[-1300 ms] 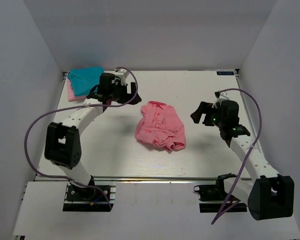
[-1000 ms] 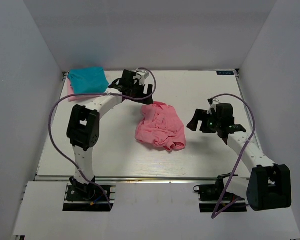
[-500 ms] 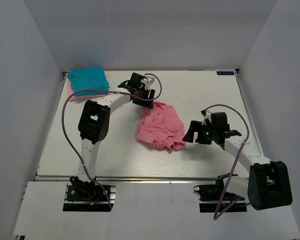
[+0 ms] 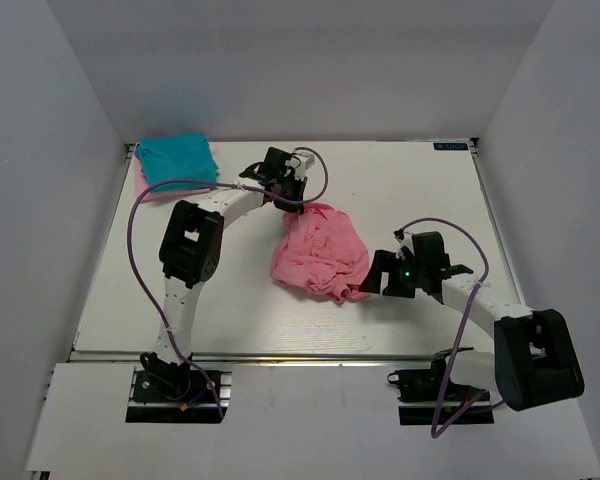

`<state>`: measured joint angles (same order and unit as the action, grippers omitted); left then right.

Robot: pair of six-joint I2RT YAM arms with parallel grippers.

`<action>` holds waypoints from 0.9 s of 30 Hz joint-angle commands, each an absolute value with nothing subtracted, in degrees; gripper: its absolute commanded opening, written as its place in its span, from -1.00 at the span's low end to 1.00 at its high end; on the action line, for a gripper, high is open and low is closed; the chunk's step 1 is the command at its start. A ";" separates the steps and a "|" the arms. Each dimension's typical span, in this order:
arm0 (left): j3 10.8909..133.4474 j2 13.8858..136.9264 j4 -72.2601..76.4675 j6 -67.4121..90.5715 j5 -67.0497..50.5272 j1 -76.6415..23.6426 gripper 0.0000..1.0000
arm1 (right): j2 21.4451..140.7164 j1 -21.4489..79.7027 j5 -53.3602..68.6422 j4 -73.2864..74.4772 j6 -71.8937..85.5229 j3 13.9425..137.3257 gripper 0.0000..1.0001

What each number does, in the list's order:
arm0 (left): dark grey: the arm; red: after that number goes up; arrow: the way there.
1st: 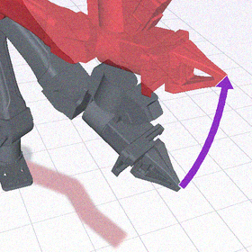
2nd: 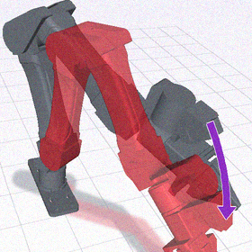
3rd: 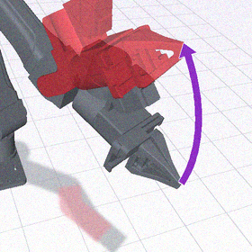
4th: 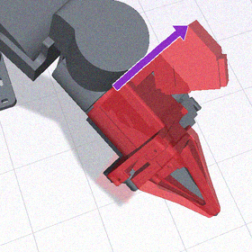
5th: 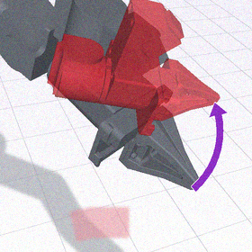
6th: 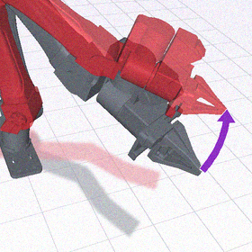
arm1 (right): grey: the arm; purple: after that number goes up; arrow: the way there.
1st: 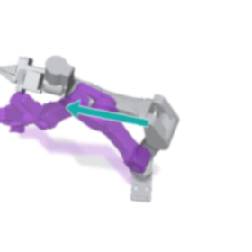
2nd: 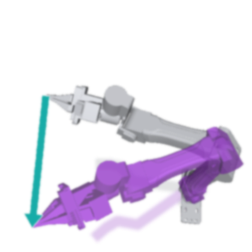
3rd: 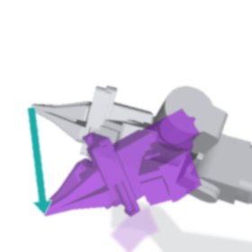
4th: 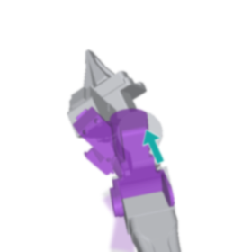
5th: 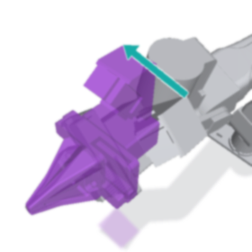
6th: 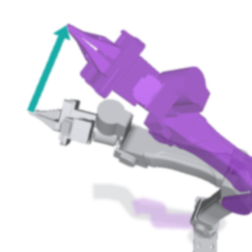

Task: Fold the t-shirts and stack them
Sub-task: Flatten out the tshirt

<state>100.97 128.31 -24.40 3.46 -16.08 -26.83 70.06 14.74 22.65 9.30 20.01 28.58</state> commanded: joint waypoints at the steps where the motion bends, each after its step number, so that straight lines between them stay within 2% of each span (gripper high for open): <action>1: 98.10 124.63 -21.54 4.21 -18.28 -27.07 -1.00 | 71.89 15.55 22.85 3.26 22.94 27.51 0.74; 2: 97.48 123.32 -21.53 4.22 -18.28 -27.07 -1.00 | 72.85 15.73 23.20 1.86 23.55 27.51 0.67; 8: 92.55 118.31 -17.06 5.45 -19.42 -27.07 -1.00 | 76.72 17.05 20.92 -1.47 24.08 29.09 0.64; 11: 91.85 116.55 -17.05 5.97 -19.42 -27.07 -1.00 | 77.61 17.58 21.01 -2.37 24.17 29.44 0.24; 12: 91.32 116.02 -17.05 5.98 -19.42 -27.07 -1.00 | 77.43 17.40 20.74 -2.55 24.17 29.53 -0.27; 15: 90.18 113.47 -16.35 5.98 -18.90 -27.07 -1.00 | 77.00 17.49 20.48 -1.94 23.12 30.58 -1.00; 22: 89.12 105.75 -15.82 5.98 -16.10 -27.07 -1.00 | 71.56 17.23 14.34 4.21 21.01 37.25 -1.00; 27: 87.02 97.75 -15.29 5.45 -11.35 -27.07 -1.00 | 64.78 17.14 4.40 7.11 20.30 43.31 -1.00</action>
<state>88.12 105.51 -17.26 5.58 -14.94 -26.85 68.73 17.32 11.66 5.50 21.76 38.20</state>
